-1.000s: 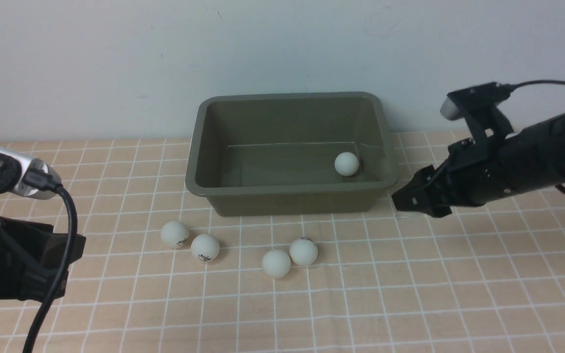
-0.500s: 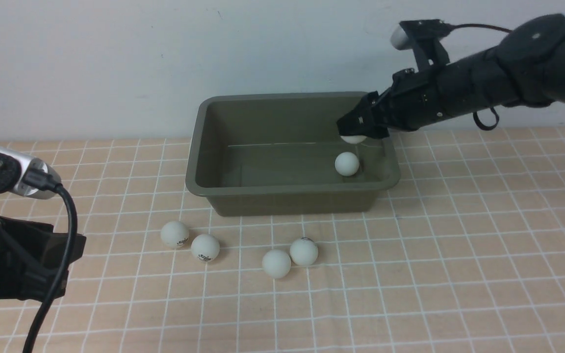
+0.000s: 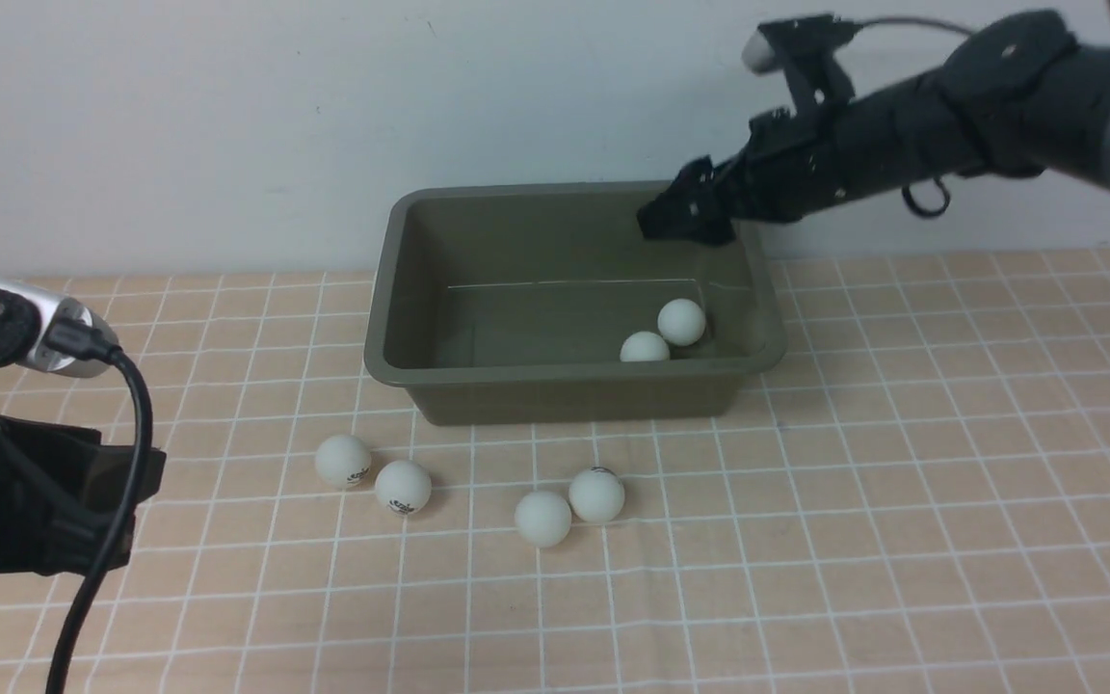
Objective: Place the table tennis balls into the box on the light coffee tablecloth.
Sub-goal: 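Release the ping pong ball into the bin and lift the gripper away, then reach for and grasp a ping pong ball on the table beside the basket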
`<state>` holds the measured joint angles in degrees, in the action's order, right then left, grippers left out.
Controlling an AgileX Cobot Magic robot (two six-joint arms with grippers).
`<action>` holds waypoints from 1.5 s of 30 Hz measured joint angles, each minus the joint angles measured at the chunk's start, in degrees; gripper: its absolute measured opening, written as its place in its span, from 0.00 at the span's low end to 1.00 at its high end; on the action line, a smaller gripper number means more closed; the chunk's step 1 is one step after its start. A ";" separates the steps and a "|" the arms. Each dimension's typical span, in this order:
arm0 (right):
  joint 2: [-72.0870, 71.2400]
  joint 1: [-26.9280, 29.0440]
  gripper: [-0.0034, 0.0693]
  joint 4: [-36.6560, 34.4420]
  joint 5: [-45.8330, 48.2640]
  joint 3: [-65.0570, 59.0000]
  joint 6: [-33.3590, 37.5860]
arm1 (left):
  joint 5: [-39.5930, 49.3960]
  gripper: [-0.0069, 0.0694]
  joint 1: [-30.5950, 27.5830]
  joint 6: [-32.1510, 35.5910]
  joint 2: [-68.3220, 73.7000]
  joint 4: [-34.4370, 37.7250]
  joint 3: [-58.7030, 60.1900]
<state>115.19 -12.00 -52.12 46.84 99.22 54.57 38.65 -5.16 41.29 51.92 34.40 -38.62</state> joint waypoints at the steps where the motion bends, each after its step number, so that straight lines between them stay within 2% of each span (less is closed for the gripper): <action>1: -0.44 0.00 0.88 0.30 0.07 0.19 -0.12 | 0.07 0.43 0.00 -0.12 0.12 0.00 -0.11; 6: -13.13 2.36 0.81 11.00 3.90 1.35 -7.15 | 4.30 0.43 0.00 -1.08 4.97 -0.11 -5.11; 9: -19.96 2.87 0.79 16.70 11.52 1.48 -14.78 | 5.63 0.43 0.00 -1.01 9.64 -0.12 -9.62; 14: -25.38 0.27 0.79 18.42 23.23 1.48 -21.45 | 7.26 0.43 0.00 0.00 16.78 -1.63 -15.50; 20: -29.68 -6.76 0.78 22.01 25.51 1.48 -27.27 | 8.83 0.43 0.00 0.91 23.75 -4.24 -20.11; 27: -36.77 -8.46 0.78 35.41 26.18 1.48 -36.22 | 8.78 0.43 0.00 4.29 28.62 -4.29 -20.96; 31: -40.00 -8.46 0.78 37.87 26.29 0.90 -37.89 | 8.90 0.43 0.00 9.82 31.88 -4.22 -22.03; 36: -41.42 -8.46 0.78 38.10 26.52 -0.75 -38.02 | 8.62 0.51 0.00 16.22 36.58 -0.44 -23.98; 40: -41.42 -8.46 0.78 37.92 26.52 -2.80 -38.02 | 7.67 0.56 0.00 16.94 41.48 4.01 -26.40; 45: -41.42 -8.46 0.78 37.54 26.52 -4.93 -38.25 | 7.12 0.57 0.06 16.44 46.92 5.29 -29.28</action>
<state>73.77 -20.46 -14.57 73.36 94.29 16.32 45.77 -5.10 57.73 98.84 39.69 -67.90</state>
